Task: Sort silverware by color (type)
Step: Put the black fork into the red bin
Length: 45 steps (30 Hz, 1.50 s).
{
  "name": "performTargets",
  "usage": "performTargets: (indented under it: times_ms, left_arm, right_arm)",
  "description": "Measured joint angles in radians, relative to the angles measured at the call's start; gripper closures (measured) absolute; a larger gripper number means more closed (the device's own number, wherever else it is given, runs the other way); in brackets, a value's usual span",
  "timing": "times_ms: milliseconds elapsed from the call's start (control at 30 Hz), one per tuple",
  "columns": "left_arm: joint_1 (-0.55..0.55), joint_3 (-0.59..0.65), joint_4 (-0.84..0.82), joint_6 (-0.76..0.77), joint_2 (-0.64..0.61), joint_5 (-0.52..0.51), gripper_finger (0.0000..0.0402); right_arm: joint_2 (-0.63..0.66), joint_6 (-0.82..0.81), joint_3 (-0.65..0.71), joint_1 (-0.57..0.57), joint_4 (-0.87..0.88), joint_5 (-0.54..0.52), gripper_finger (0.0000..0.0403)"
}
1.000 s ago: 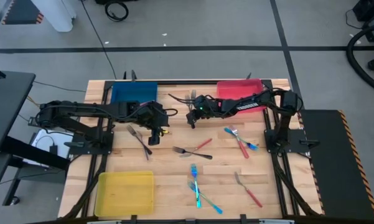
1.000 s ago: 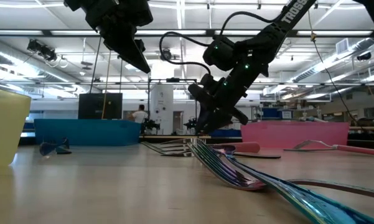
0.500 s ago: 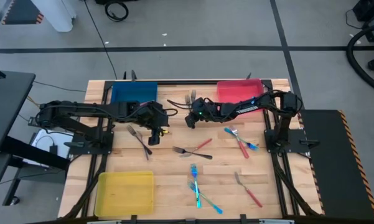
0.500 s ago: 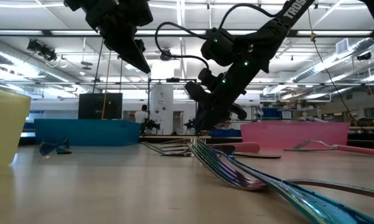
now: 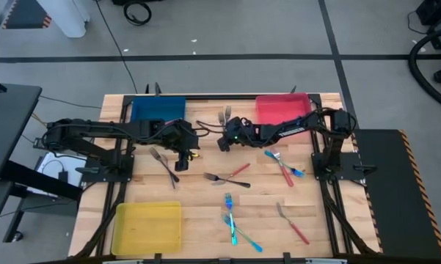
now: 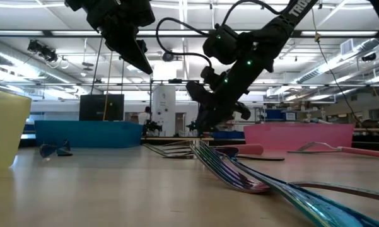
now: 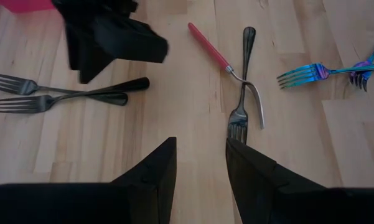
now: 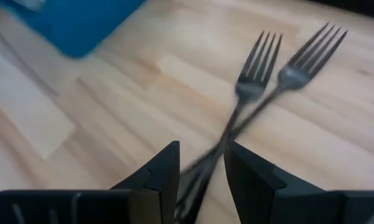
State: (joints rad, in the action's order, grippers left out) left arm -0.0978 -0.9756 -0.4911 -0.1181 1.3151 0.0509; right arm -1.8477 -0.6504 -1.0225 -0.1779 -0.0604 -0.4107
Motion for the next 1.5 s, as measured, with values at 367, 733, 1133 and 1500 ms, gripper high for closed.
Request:
performTargets:
  times_ms: [367,733,1133,1500]
  left_arm:
    - [0.0,0.0,0.002,-0.01,0.0,0.0,0.0264]
    - [-0.002,0.0,-0.013,-0.01,0.0,0.0,0.0264]
    - [-0.002,0.0,-0.025,-0.024,0.001,0.0,0.0264]
    - [-0.002,0.0,-0.024,-0.024,0.001,0.0,0.0264]
  right_arm:
    - [-0.039,0.042,-0.051,-0.066,-0.029,0.078,0.027]
    - [-0.155,0.13,-0.28,-0.05,0.283,0.08,0.027]
    - [-0.167,0.014,-0.283,-0.049,0.437,0.06,0.027]
    - [-0.237,0.015,-0.287,-0.05,0.343,0.051,0.027]
